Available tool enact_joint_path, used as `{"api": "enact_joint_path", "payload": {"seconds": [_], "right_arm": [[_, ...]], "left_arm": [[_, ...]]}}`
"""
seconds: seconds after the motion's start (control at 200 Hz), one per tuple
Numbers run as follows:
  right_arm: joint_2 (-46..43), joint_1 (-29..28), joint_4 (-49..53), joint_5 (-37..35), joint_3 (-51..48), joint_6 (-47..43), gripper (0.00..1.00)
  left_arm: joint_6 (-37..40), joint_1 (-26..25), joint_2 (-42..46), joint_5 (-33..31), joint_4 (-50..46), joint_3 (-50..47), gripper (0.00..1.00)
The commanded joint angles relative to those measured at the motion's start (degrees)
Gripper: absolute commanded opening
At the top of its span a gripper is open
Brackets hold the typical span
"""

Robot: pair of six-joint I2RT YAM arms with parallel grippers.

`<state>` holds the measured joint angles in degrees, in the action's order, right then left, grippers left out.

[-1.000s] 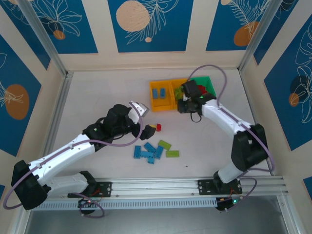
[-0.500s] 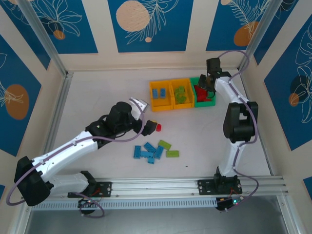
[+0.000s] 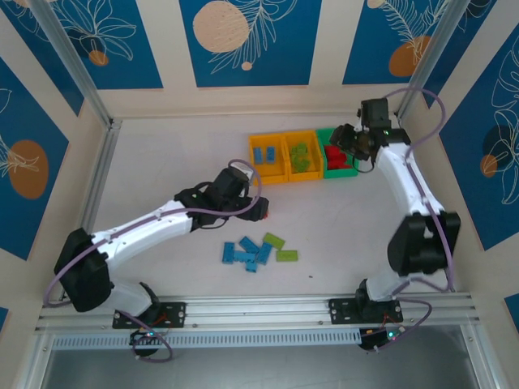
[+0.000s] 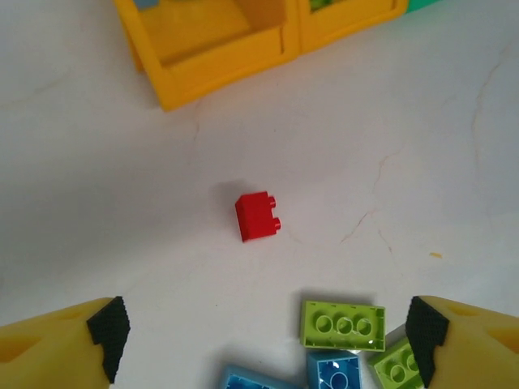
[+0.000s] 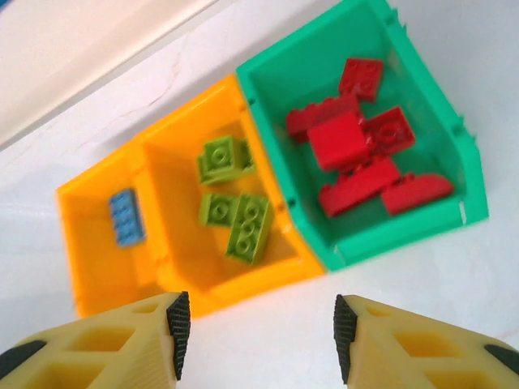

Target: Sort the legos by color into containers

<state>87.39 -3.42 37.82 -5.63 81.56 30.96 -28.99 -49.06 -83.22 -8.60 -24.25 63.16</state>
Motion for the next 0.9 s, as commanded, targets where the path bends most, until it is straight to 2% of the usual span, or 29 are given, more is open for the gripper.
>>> {"api": "enact_joint_path", "payload": {"seconds": [0.0,0.12,0.25,0.45,0.72,0.895], "right_arm": [[-6.12,-1.78,0.96,5.41,-7.54,2.13,0.54],[-12.04,-2.72,3.10,5.45,-13.46,2.58,0.56],[-15.35,-2.82,3.63,6.03,-17.27,2.62,0.58],[-14.89,-2.83,4.72,5.95,-16.98,2.09,0.58],[-14.01,-3.07,4.62,6.68,-16.08,1.94,0.58],[-13.94,-3.48,5.06,8.11,-16.08,2.44,0.59]], "left_arm": [[-6.61,-0.86,-3.92,-3.19,-4.41,2.79,0.85],[-9.11,-0.86,-9.73,-2.48,-5.35,6.06,0.80],[-8.10,-0.86,-15.94,-0.67,-3.12,9.14,0.76],[-5.46,-0.28,-24.40,0.70,-4.56,14.65,0.66],[-4.47,0.44,-29.15,4.01,-5.20,15.24,0.57],[-3.38,0.50,-30.85,4.62,-4.18,14.90,0.41]]}}
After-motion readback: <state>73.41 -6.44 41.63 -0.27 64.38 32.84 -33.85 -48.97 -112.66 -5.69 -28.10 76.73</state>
